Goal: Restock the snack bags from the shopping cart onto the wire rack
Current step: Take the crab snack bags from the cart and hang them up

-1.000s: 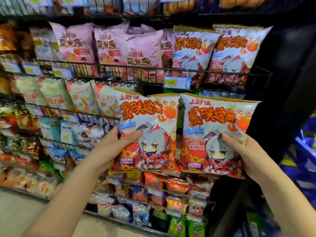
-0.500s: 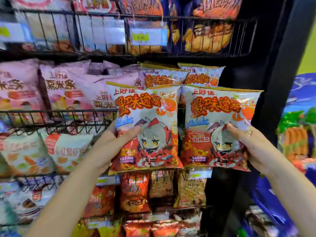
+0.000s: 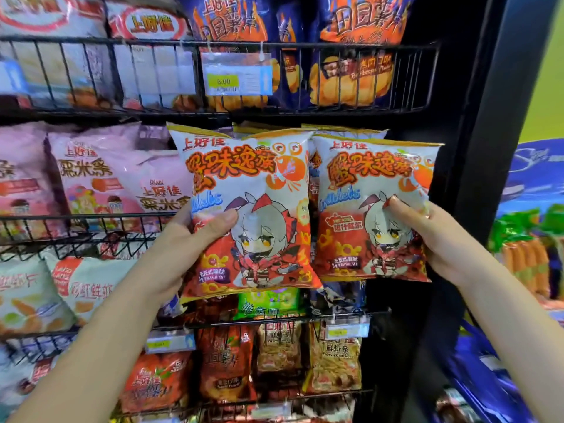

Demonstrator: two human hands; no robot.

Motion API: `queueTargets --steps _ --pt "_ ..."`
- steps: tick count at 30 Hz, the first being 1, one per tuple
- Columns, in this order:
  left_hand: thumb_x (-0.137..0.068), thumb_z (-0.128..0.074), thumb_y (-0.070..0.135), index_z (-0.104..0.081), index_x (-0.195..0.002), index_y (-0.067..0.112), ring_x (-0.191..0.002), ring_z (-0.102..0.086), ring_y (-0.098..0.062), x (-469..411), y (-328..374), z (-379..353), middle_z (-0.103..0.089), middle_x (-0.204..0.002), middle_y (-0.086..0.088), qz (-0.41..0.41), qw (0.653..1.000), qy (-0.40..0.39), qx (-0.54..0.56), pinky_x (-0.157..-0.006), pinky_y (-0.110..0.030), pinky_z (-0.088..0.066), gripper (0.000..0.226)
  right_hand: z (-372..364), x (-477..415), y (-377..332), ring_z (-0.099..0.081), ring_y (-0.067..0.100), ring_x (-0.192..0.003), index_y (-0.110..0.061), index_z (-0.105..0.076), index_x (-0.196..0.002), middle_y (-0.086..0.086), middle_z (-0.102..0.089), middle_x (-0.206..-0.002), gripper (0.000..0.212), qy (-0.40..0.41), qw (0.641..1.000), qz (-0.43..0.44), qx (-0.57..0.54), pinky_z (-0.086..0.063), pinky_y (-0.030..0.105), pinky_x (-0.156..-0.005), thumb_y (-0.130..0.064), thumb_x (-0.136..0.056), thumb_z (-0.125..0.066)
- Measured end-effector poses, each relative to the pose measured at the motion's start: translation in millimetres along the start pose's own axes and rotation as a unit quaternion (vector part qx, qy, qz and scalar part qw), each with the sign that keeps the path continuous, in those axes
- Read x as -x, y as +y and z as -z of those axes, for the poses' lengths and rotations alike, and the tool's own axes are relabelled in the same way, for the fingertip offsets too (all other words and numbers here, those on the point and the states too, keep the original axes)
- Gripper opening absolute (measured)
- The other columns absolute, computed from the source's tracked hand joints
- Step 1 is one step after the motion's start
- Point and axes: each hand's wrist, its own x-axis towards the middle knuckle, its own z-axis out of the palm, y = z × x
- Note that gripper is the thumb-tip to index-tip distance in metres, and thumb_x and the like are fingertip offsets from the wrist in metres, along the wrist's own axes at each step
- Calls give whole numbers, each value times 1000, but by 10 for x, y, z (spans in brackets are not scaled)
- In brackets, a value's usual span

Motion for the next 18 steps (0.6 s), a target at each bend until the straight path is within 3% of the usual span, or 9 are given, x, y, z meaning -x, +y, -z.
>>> queueTargets --steps 6,10,15,18 --pt "-20 -100 61 -72 -107 33 -82 -79 -24 -2 114 -58 -80 -104 -7 4 1000 -15 6 -61 -31 -62 95 50 -332 -126 -74 28 -107 -17 -66 -129 8 -75 -122 41 23 999 -33 -7 -56 43 -92 -41 -96 -64" --pt "-17 -99 62 -68 -115 28 -80 -79 -22 -20 138 -81 -80 -103 -6 2 1000 -8 -9 -58 -29 -61 108 105 -562 -220 -73 28 -109 -15 -66 -131 8 -75 -121 48 9 998 -58 -29 -61 38 -84 -47 -95 -64" --pt "-18 -98 65 -66 -120 26 -82 -79 -25 -60 135 -97 -80 -106 -8 10 1000 -10 -25 -60 -30 -62 114 194 -783 -312 -75 29 -105 -17 -69 -128 9 -76 -118 50 17 997 -75 -9 -57 42 -90 -50 -89 -70" --pt "-19 -98 65 -66 -117 26 -82 -79 -25 -85 145 -123 -80 -104 -8 13 999 -9 -29 -60 -29 -62 110 191 -874 -366 -77 26 -96 -20 -72 -120 7 -78 -112 43 34 996 -82 1 -61 38 -79 -51 -90 -70"
